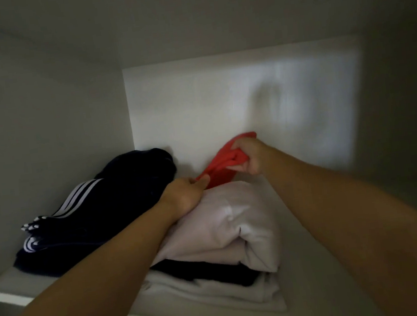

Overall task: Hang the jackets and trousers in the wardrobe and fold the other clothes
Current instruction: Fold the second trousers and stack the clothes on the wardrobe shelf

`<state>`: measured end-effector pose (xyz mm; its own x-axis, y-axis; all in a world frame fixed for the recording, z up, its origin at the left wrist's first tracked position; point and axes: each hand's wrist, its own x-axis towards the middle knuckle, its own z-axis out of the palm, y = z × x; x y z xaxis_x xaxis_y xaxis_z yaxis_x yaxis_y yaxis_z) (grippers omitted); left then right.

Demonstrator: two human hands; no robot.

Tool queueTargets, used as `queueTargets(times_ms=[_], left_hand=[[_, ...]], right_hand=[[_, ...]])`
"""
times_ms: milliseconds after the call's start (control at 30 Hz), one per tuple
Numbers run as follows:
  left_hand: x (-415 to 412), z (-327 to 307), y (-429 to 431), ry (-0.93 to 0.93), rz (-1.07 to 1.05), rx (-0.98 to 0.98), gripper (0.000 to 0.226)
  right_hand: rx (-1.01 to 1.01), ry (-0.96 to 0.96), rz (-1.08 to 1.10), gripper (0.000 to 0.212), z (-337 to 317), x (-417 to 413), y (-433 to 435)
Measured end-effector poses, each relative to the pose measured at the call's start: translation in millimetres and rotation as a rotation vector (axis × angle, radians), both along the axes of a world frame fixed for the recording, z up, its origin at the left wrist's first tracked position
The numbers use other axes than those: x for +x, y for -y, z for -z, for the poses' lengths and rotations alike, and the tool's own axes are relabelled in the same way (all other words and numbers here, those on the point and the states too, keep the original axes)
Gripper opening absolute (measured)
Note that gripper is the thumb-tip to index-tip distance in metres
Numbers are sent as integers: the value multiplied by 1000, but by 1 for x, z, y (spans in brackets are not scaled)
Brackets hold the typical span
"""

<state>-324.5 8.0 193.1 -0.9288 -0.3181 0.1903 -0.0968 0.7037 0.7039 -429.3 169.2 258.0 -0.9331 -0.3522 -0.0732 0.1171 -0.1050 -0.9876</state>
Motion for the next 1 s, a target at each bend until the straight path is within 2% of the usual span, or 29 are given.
queueTargets(times_ms=[67,133,200,233,300,400,500,633,733,800,867,933,1000], left_hand=[[-2,-15,-1,-61,-68,198,69],[0,-31,-1,-135,-72,639,77],[10,-45,0,-122,89,1104,86],[16,-50,2,-91,183,1290,98],[27,-56,6,-43,311,1532,113],[45,-66,8,37,421,1586,105],[65,-72,10,154,441,1513,122],[87,-68,10,221,445,1623,103],[101,-66,6,341,532,1616,89],[107,-71,6,298,574,1640,76],[108,-74,12,161,512,1702,72],[107,-76,24,36,433,1728,78],[107,-77,35,-17,425,1637,85]], right_hand=[[-83,-22,28,19,-24,17,-8],[-182,-56,38,20,-47,42,-16],[-259,-102,15,19,-63,70,-23],[-308,-117,5,18,-69,83,-25],[-398,-124,-7,17,-78,109,-30],[-494,-143,-36,15,-81,144,-30],[-566,-130,-58,20,-78,168,-27],[-619,-137,-64,20,-78,197,-22],[-631,-138,-82,20,-81,214,-16],[-628,-142,-87,20,-82,220,-14],[-629,-135,-87,21,-81,221,-17],[-611,-111,-79,21,-76,221,-20],[-566,-81,-53,22,-67,218,-24]])
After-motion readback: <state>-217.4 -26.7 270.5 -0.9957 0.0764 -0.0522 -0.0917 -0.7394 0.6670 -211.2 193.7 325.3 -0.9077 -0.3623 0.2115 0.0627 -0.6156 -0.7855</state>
